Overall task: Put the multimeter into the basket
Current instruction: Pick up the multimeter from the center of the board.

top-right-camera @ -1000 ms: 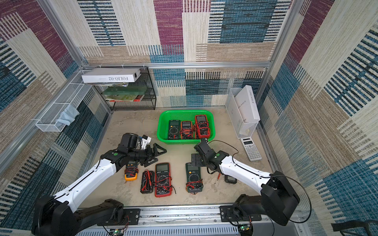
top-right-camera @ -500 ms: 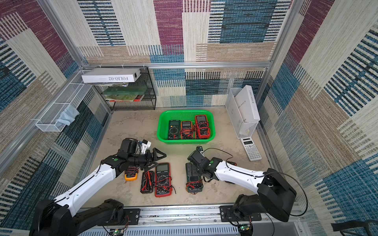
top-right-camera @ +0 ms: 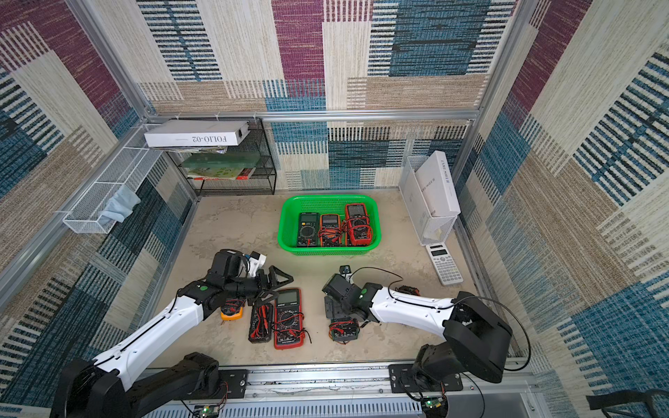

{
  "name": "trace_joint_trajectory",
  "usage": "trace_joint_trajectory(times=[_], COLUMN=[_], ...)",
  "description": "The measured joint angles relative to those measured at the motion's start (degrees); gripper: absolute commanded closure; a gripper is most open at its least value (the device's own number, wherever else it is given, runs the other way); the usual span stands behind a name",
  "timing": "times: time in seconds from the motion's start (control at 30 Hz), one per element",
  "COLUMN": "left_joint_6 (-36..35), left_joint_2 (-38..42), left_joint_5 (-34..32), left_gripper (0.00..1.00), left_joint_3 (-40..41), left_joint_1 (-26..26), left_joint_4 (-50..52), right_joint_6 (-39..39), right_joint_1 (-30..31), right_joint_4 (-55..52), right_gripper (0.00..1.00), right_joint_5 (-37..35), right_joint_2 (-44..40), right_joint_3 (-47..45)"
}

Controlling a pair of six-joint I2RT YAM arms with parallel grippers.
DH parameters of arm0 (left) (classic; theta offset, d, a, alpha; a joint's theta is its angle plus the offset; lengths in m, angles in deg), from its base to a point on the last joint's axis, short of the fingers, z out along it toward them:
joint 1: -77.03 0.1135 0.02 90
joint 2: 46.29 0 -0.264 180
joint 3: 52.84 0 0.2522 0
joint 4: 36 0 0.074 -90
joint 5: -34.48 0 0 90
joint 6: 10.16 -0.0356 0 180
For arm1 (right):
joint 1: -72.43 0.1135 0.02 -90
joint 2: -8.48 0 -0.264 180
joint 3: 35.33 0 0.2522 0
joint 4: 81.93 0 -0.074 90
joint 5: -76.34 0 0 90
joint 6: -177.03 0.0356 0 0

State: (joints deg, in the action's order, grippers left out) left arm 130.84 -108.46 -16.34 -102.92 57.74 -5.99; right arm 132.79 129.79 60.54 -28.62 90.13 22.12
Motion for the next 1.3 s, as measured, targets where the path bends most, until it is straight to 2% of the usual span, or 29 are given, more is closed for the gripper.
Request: trace_joint_trajectory(times=[0.47, 0.93, 1.3], left_joint_6=[-0.02, -0.04, -0.07], left_joint_2=[-0.28, -1.36, -2.16], left_joint_5=[0.02, 0.33, 1.25], left_gripper=[0.0, 0.0, 0.0], left_joint_3=[0.17, 0.13, -1.55], left_joint_1=[0.0, 0.0, 0.0], left_joint_4=[-0.24, -0.74, -0.81], right_joint_6=[0.22, 0.15, 0.11], right_joint_1=[1.29, 1.86, 1.9], right_joint_4=[0.81, 0.74, -1.27], right_gripper=[0.0, 0.19, 0.25], right_joint_5=[-0.09, 0.09, 0.2], right_joint_2=[6.95, 7.91, 6.45], right_joint_3=[1.7, 3.13, 5.27])
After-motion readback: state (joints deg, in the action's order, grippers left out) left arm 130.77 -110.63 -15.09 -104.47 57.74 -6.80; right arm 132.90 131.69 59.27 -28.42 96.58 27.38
